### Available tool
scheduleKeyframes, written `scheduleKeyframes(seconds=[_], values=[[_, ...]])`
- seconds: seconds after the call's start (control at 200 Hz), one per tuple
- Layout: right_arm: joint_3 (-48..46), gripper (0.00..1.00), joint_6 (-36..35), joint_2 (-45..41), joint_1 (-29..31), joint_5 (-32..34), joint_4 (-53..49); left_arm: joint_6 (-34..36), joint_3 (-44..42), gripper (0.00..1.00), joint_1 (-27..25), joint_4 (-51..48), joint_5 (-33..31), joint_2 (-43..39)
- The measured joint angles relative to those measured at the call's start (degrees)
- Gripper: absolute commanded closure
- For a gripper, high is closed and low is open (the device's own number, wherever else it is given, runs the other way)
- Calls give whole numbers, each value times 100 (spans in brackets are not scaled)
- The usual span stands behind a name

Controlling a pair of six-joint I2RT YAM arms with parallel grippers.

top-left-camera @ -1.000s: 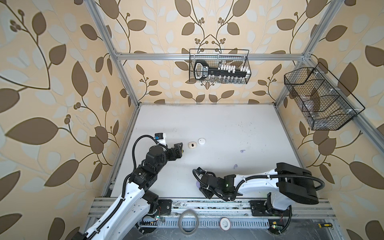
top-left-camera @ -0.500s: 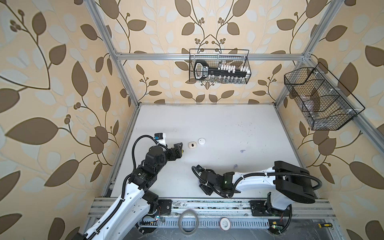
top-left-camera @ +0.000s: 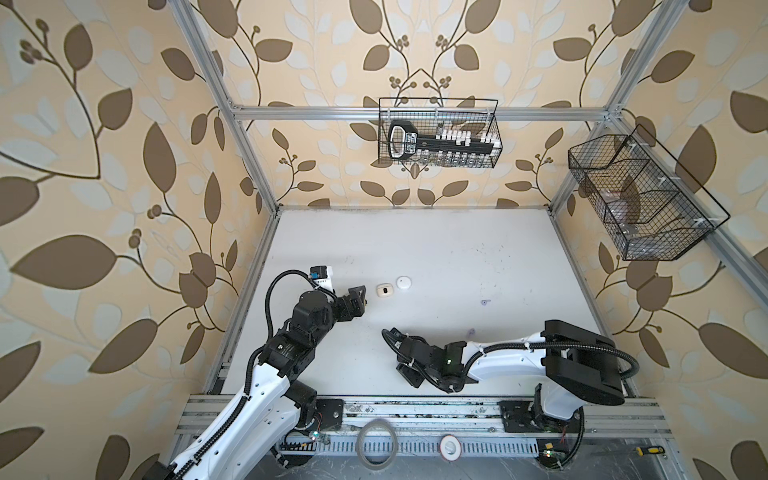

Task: Insert the wireless bluetooth earbuds into the charging case
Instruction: 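Close the right gripper on the lavender round case, then lift the lavender case with the right gripper while the left gripper reaches toward it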

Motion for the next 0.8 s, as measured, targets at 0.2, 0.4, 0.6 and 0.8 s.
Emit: scheduleKeyframes(seconds=[0.2,0.4,0.6,0.8], values=[[-2,61,55,11,72,28,52,-26,0,2,0,28,116,59],[-387,65,144,-518,70,208,90,-354,66,4,0,61,597,63],[-1246,71,-800,-2199,-170,892,1506,-1001,212,6,0,205,1255,-85],[-2037,78,-2708,-3539,-999,476,3204,-1438,243,11,0,629,2210,-87]])
